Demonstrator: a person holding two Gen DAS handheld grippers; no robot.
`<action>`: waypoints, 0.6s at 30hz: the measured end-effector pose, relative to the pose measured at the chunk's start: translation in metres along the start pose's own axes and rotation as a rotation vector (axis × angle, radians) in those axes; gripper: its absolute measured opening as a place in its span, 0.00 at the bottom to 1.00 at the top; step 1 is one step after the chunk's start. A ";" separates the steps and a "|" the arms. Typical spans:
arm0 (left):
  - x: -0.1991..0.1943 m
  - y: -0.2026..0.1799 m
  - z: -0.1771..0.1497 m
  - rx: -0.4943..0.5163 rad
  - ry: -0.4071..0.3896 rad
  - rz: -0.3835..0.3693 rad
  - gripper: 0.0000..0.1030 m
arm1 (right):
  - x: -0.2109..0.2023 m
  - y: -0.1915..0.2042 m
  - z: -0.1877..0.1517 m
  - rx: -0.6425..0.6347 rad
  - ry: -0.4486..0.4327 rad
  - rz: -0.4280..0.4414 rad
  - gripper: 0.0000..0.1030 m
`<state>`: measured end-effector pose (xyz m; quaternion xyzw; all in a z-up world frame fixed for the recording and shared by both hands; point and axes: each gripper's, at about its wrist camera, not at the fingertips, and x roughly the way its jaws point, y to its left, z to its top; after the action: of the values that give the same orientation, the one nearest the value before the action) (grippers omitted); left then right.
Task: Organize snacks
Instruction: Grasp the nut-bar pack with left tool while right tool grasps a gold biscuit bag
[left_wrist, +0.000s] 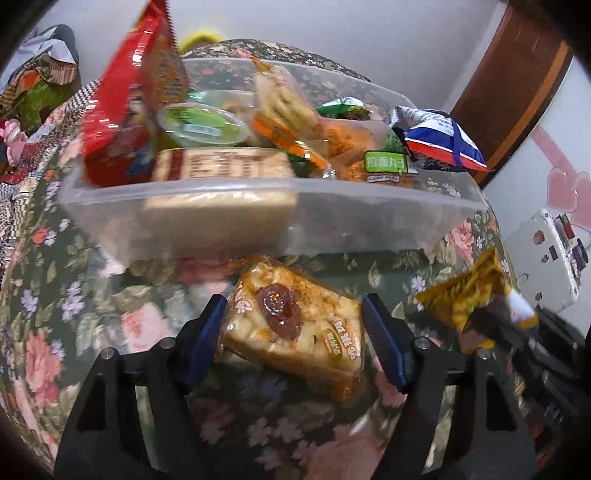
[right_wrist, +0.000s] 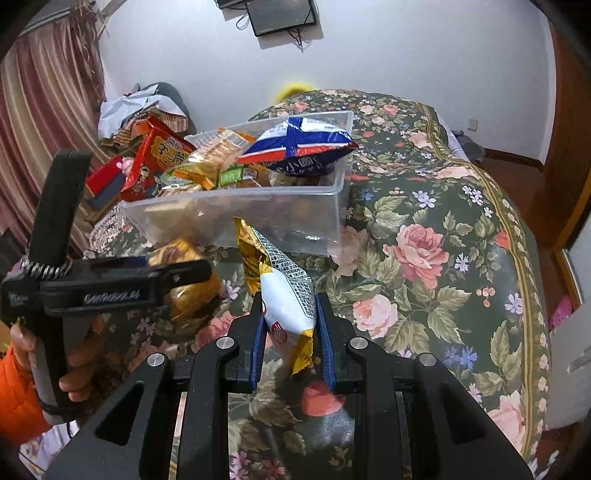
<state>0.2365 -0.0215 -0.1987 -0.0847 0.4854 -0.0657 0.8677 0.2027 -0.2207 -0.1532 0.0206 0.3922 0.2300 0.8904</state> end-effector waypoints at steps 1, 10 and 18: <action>-0.006 0.003 -0.002 -0.003 -0.006 0.001 0.62 | -0.001 0.000 0.001 -0.001 -0.004 0.002 0.22; -0.040 0.022 -0.001 0.006 0.001 -0.005 0.27 | -0.013 0.017 0.013 -0.021 -0.051 0.021 0.22; -0.032 0.012 -0.011 0.071 -0.005 0.031 0.81 | -0.011 0.019 0.013 -0.024 -0.042 0.017 0.22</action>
<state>0.2109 -0.0047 -0.1806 -0.0468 0.4819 -0.0692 0.8723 0.1982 -0.2060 -0.1324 0.0181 0.3707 0.2416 0.8966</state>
